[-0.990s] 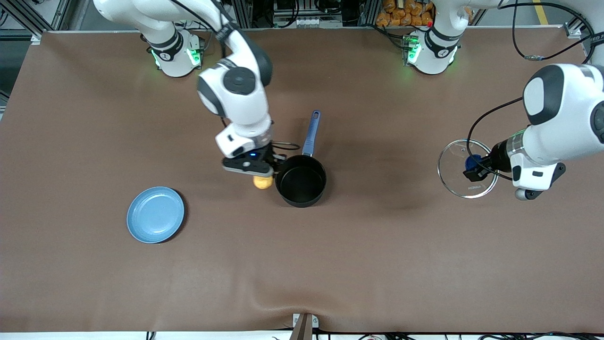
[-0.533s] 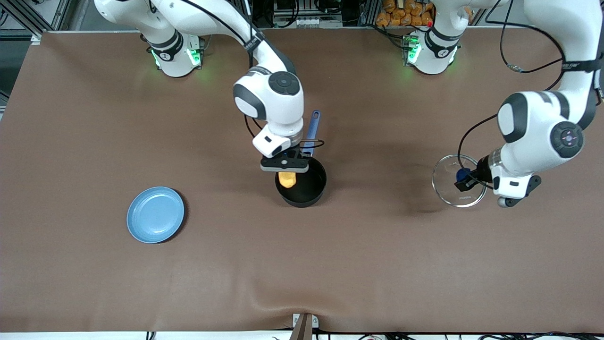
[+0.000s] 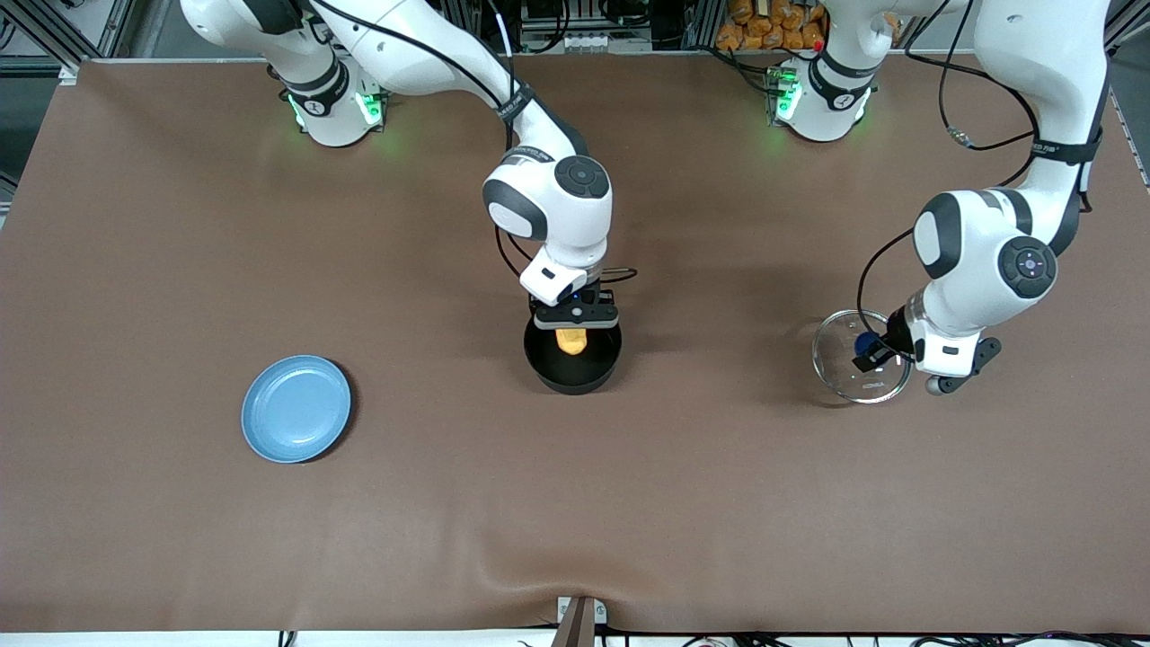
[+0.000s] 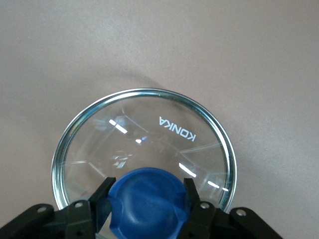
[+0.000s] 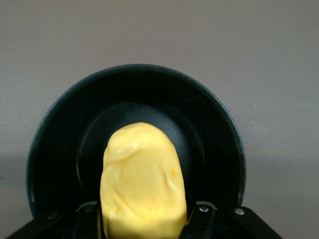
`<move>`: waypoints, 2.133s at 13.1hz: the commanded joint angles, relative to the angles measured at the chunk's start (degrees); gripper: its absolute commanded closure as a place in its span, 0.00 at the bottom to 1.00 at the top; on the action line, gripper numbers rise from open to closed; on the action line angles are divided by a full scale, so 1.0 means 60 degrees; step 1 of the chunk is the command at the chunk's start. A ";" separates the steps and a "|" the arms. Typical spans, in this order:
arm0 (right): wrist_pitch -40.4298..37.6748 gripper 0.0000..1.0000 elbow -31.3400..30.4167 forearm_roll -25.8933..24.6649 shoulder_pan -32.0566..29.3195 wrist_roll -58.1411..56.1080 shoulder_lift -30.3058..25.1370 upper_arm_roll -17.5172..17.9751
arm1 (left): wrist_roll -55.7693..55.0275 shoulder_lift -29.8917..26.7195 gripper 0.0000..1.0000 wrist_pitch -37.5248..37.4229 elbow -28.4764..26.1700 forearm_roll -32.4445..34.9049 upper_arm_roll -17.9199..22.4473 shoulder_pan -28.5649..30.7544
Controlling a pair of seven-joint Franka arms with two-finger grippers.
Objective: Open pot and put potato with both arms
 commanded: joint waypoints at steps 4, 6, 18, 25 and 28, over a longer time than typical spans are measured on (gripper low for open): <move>0.0272 0.95 0.0731 -0.0304 0.0121 0.0210 0.0731 -0.0112 | 0.0140 0.0209 1.00 0.0948 -0.0402 -0.0535 -0.0504 0.0057; 0.0302 0.94 0.0761 -0.0319 0.0121 0.0210 0.0834 -0.0112 | 0.0155 0.0254 1.00 0.1152 -0.0534 -0.0535 -0.0504 0.0086; 0.0668 0.37 0.0761 -0.0348 0.0004 0.0225 0.1098 -0.0127 | 0.0052 0.0475 0.00 0.1667 -0.0725 -0.0535 -0.0518 0.0086; 0.0173 0.37 0.0936 -0.0202 -0.0171 0.0094 0.0660 -0.0112 | 0.0096 -0.1486 0.00 -0.1022 0.0092 -0.0520 -0.0431 0.0130; -0.0998 0.37 0.0936 -0.0100 -0.0304 0.0049 -0.0378 -0.0024 | 0.0140 -0.2001 0.00 -0.2825 0.1321 -0.0403 -0.0401 0.0247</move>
